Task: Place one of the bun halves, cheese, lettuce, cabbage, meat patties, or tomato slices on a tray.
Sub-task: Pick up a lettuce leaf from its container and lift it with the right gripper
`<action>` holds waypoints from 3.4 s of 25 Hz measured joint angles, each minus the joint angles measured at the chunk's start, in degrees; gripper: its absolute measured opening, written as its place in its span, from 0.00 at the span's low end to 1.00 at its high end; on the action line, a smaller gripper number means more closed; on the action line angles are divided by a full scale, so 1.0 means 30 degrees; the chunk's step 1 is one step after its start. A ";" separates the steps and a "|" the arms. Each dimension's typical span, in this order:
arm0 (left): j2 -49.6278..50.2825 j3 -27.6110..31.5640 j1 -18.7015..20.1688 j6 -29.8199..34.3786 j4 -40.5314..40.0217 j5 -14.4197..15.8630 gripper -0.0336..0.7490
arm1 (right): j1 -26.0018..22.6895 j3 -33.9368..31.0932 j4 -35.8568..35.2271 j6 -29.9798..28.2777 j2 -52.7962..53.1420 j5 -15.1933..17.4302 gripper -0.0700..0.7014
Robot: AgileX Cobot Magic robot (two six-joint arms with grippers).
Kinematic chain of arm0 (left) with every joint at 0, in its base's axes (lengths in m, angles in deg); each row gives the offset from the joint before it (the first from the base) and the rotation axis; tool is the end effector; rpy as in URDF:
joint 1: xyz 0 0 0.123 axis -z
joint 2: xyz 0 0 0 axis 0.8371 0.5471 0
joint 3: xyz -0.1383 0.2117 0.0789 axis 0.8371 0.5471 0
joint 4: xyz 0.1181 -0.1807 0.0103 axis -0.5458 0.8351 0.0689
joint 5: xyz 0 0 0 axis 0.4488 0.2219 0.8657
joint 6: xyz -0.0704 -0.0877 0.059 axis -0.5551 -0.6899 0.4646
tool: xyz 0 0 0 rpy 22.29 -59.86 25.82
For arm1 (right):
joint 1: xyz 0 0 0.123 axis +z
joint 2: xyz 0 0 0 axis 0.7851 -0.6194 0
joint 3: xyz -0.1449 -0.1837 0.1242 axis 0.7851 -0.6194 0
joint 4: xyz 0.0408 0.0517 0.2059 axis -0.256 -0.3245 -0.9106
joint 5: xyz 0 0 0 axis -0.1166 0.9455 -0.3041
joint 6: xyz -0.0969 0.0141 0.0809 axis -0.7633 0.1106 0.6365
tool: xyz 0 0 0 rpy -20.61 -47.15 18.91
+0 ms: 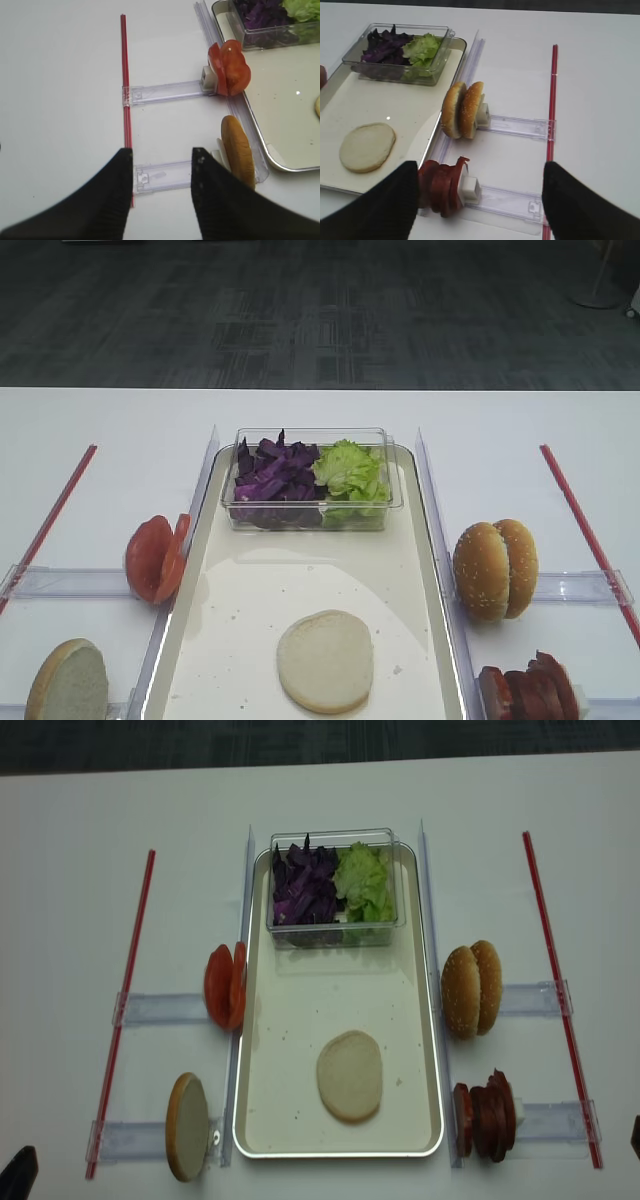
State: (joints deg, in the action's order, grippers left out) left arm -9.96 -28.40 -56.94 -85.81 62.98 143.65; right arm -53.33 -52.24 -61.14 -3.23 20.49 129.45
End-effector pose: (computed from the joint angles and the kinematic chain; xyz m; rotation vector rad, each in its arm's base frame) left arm 0.0063 -0.0056 0.2295 0.0778 2.1477 -0.0182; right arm 0.0101 0.0270 0.2362 -0.1434 2.0779 0.1842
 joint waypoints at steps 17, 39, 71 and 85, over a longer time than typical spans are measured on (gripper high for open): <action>0.0000 0.0000 0.0000 0.0000 0.0000 0.0000 0.39 | 0.0009 0.0000 -0.0650 0.0000 -0.6465 -0.0600 0.79; 0.0000 0.0000 0.0000 0.0000 0.0000 0.0000 0.39 | 0.0009 0.6829 0.0450 0.0000 -1.9813 -0.2068 0.79; 0.0000 0.0000 0.0000 0.0000 0.0000 0.0000 0.39 | 0.0009 2.2327 0.1471 0.0770 -3.6573 -0.0041 0.79; 0.0000 0.0000 0.0000 0.0000 0.0000 0.0000 0.39 | 0.0009 2.4188 0.1544 0.1023 -4.0040 0.0236 0.79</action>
State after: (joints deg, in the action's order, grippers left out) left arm -9.96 -28.40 -56.94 -85.81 62.98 143.65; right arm -53.30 20.32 -56.50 -0.16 -99.63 130.16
